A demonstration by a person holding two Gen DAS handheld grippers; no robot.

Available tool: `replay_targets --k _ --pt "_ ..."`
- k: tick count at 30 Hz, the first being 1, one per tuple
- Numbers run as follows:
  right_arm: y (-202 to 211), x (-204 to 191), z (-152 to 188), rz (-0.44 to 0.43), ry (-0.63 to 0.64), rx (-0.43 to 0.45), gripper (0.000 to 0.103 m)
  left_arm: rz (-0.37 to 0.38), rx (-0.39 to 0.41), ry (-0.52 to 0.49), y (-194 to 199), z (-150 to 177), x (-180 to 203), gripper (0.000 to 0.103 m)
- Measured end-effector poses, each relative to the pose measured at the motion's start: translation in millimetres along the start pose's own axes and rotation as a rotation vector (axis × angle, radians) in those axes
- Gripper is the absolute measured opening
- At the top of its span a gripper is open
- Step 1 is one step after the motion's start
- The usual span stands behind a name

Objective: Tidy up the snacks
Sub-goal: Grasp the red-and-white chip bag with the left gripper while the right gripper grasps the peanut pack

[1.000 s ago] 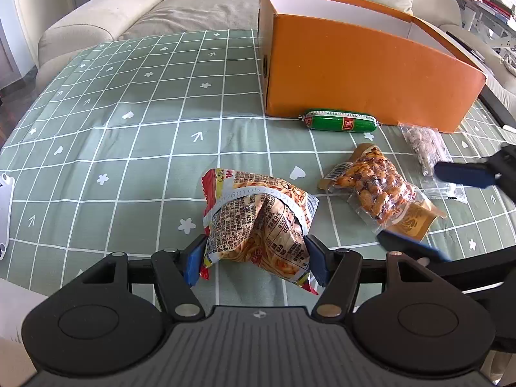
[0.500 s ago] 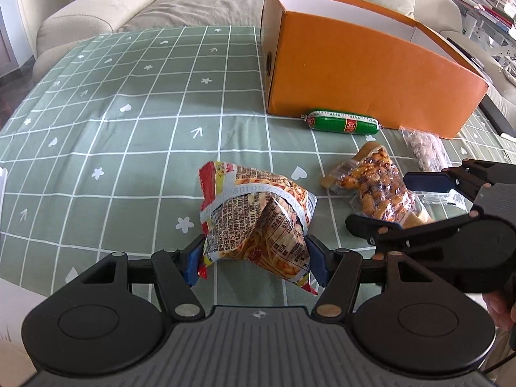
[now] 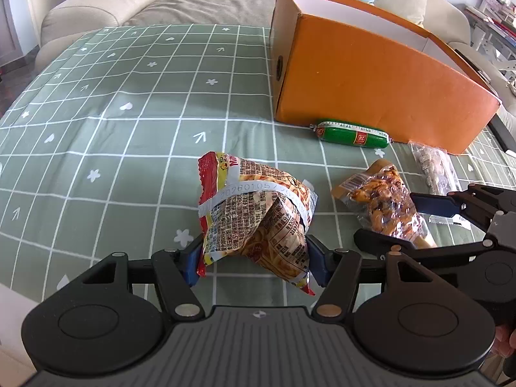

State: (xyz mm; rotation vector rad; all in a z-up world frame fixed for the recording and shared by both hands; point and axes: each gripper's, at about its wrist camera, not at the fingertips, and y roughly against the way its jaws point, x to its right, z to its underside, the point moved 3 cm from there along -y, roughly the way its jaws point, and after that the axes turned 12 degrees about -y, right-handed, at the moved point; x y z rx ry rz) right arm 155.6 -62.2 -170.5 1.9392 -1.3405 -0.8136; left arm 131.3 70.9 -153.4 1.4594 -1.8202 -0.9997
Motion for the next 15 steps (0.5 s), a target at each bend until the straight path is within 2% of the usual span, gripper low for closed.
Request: replay_targets --k 6,15 --pt "3.5 -1.9 -0.3 0.008 0.008 0.0 0.064 -0.002 0.031 0.001 4.1 0.5 2.3 0.054" --pt "25.0 6.3 -5.0 -0.008 -0.036 0.043 0.064 -0.015 0.09 0.035 26.2 -2.8 -1.5 0.051"
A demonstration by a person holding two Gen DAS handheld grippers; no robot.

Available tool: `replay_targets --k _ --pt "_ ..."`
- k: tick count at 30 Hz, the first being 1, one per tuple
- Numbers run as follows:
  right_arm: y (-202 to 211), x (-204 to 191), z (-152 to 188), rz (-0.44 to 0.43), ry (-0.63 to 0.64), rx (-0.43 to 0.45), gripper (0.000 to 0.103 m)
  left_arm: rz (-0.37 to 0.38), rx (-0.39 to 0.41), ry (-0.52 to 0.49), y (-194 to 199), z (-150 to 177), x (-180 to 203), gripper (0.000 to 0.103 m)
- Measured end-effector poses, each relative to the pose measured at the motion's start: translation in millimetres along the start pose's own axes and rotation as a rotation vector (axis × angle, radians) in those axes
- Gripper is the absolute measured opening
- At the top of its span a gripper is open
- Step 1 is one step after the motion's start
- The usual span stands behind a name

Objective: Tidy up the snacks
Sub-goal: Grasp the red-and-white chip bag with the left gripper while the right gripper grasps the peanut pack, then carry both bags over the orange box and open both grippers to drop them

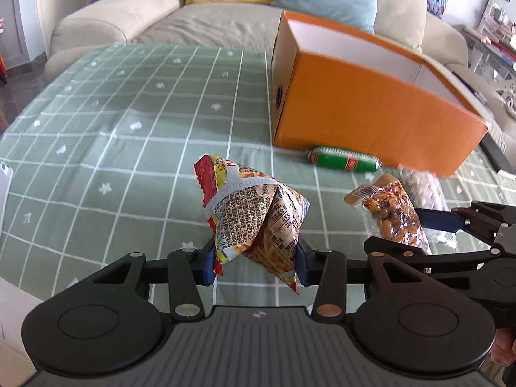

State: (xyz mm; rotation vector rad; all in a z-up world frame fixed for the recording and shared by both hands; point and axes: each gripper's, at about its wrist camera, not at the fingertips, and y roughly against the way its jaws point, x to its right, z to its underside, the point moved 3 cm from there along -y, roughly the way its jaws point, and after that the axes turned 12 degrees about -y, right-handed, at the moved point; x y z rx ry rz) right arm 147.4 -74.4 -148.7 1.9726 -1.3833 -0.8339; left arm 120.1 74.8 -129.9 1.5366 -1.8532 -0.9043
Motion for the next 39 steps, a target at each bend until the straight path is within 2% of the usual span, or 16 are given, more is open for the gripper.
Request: replay_targets --k 11,23,30,34,39 --pt "46.3 7.2 -22.3 -0.016 0.015 0.12 0.064 -0.005 0.11 -0.032 37.4 -31.0 15.8 0.05" --pt "85.2 40.6 -75.6 0.018 0.065 0.23 0.063 0.014 0.204 -0.11 49.3 -98.2 47.6 0.05" --pt "82.6 71.3 -119.8 0.081 0.096 0.253 0.063 0.061 0.199 -0.121 31.1 -142.9 66.1 0.05" --pt "68.0 89.3 -139.0 0.131 0.122 0.228 0.063 0.075 0.182 -0.14 15.0 -164.1 74.7 0.05" --pt "43.8 111.0 -156.5 0.162 0.108 0.171 0.063 0.089 0.12 -0.154 -12.8 -181.1 84.7 0.05"
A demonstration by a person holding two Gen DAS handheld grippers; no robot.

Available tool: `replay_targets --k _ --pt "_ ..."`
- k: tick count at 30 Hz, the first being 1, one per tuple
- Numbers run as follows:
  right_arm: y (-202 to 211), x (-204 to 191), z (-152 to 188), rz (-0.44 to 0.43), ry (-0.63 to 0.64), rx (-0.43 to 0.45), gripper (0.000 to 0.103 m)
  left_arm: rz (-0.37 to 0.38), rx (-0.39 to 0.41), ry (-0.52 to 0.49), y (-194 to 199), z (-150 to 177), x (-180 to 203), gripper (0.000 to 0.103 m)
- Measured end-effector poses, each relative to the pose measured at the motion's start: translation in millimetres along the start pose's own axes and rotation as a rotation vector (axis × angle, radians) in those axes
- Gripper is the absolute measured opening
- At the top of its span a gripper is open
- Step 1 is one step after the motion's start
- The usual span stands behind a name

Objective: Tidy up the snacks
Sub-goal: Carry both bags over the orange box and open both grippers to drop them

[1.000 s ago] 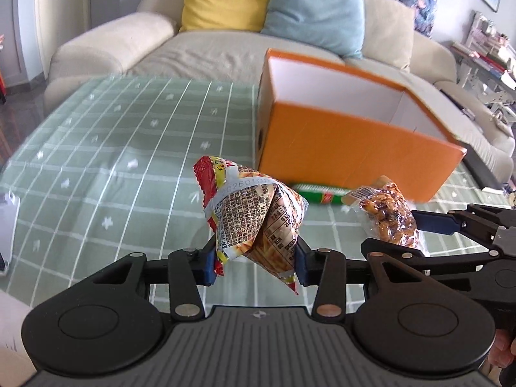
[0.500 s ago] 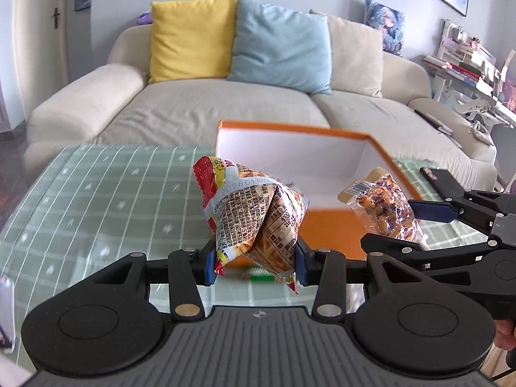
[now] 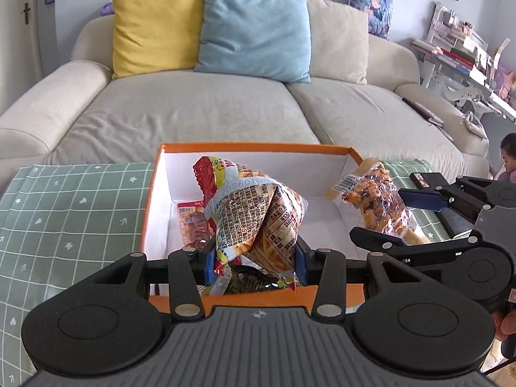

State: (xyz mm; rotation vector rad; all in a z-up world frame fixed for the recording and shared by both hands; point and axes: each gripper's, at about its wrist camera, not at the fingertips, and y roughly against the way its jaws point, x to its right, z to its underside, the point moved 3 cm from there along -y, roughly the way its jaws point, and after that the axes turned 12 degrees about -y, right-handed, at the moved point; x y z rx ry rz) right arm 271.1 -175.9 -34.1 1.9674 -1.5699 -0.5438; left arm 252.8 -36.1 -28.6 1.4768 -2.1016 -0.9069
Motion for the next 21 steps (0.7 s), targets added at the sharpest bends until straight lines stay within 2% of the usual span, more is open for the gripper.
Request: replay_targets --k 10,21 --pt "-58.5 11.8 -5.3 0.026 0.022 -0.147 0.064 0.012 -0.124 -0.016 -55.8 -9.6 0.1 0.05" --pt "-103.3 14.2 -3.4 0.055 0.05 -0.266 0.064 0.018 -0.233 0.006 -95.9 -2.5 -5.6 0.05"
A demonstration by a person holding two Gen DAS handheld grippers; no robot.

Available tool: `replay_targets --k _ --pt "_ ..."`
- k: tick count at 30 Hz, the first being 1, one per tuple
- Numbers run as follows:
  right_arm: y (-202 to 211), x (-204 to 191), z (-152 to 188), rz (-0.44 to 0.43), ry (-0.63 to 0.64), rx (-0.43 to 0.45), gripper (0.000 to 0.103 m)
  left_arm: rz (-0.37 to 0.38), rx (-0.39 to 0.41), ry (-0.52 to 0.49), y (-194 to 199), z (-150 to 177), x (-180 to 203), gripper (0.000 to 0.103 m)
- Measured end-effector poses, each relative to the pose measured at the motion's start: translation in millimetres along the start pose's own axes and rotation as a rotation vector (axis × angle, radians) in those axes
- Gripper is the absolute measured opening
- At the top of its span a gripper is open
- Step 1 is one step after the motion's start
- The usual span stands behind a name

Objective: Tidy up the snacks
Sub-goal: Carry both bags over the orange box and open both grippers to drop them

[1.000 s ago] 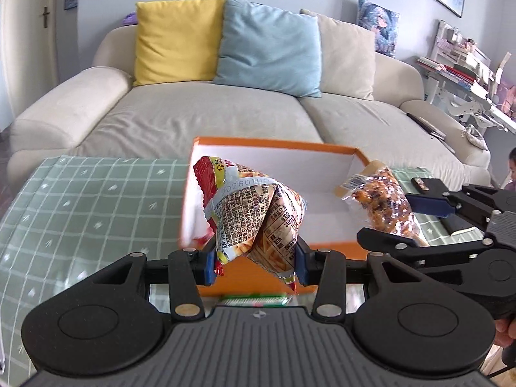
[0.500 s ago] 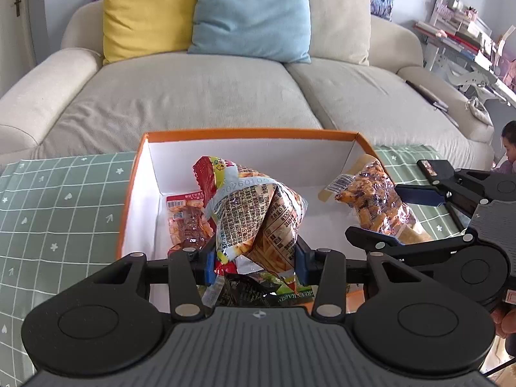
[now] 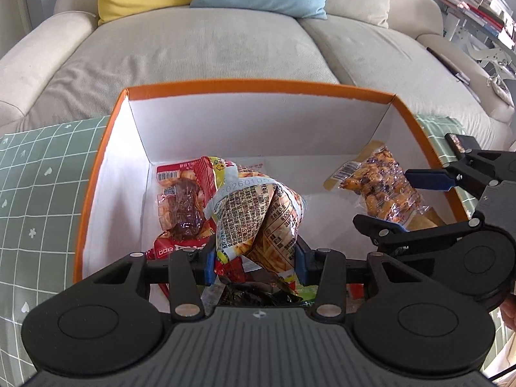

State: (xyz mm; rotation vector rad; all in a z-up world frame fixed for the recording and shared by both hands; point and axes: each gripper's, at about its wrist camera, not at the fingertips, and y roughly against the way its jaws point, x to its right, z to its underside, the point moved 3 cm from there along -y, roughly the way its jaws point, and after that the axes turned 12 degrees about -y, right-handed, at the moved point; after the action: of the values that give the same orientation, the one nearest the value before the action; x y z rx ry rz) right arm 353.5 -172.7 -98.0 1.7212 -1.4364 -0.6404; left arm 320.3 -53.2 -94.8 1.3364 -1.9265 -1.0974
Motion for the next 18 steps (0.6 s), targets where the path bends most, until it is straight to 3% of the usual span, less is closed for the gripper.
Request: replay_targets --k 7,12,18 --pt "-21.4 -4.0 0.8 0.021 0.023 -0.056 0.064 -0.012 -0.071 -0.017 -18.5 3.7 3.6 0.051" --pt "-24.1 -3.6 -0.3 0.024 0.016 -0.052 0.065 -0.026 -0.07 -0.031 -19.5 5.6 6.0 0.055" --pt "-23.9 -6.1 -0.2 0.022 0.032 -0.055 0.066 -0.053 -0.035 -0.018 -11.2 2.8 1.2 0.069"
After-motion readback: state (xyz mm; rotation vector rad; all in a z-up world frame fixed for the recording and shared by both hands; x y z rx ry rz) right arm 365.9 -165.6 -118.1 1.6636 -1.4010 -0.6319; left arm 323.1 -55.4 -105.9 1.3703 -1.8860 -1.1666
